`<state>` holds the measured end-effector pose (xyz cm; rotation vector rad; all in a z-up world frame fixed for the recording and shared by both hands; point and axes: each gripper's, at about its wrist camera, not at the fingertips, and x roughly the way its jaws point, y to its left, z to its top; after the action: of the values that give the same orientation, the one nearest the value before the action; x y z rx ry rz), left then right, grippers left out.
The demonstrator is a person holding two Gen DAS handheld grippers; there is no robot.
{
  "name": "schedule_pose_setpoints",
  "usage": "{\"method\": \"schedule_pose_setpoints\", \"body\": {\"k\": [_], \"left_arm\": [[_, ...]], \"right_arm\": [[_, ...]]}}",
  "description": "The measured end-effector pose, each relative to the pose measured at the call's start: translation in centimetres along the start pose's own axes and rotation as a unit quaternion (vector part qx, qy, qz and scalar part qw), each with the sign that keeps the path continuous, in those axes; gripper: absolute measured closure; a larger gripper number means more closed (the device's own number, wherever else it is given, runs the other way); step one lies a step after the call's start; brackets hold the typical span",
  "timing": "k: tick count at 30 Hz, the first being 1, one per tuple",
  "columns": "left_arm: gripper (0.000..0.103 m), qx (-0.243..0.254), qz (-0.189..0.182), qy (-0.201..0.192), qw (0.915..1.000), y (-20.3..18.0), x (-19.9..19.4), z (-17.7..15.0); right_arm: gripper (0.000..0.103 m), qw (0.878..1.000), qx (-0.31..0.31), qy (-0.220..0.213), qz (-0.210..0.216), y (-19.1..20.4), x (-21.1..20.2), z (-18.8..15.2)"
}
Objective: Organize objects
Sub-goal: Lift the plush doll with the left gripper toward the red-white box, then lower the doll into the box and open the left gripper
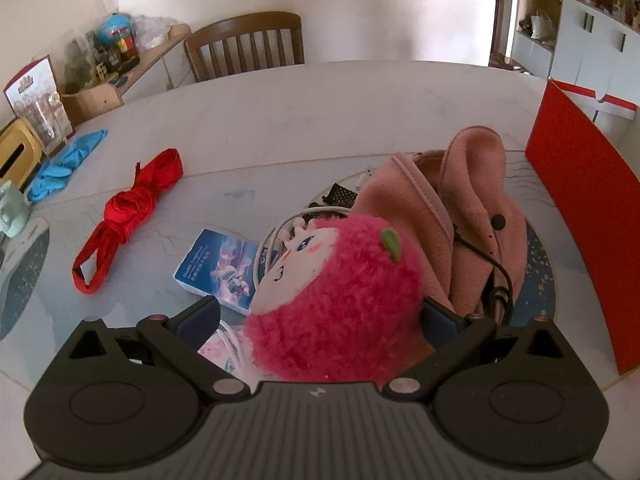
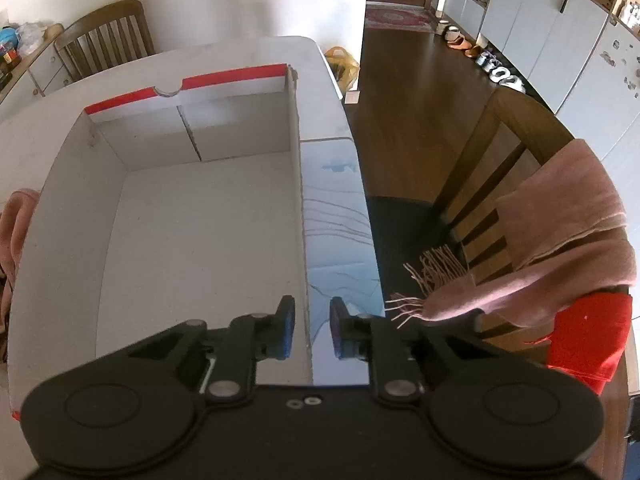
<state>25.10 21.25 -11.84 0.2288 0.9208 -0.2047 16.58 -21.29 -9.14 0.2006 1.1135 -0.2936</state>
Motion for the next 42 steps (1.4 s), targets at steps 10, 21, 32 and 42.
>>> {"method": "schedule_pose_setpoints", "body": {"k": [10,21,32,42], "left_arm": [[0.025,-0.010,-0.014,-0.009,0.9998,-0.2,-0.5,0.3],[0.039,-0.019,-0.027,-0.033,0.9989,-0.4,-3.4,0.8],[0.039,0.040,-0.122,-0.084,0.9882,-6.6,-10.0,4.8],[0.039,0.134,-0.194,-0.104,0.9661,-16.2,-11.0,7.5]], "right_arm": [[0.101,1.000,-0.001,-0.004,0.001,0.2,0.2,-0.2],[0.101,1.000,-0.003,-0.007,-0.001,0.3,0.1,-0.3],[0.103,1.000,-0.004,-0.007,0.010,0.3,0.1,-0.4],[0.103,1.000,-0.012,-0.010,0.019,0.4,-0.1,-0.7]]}}
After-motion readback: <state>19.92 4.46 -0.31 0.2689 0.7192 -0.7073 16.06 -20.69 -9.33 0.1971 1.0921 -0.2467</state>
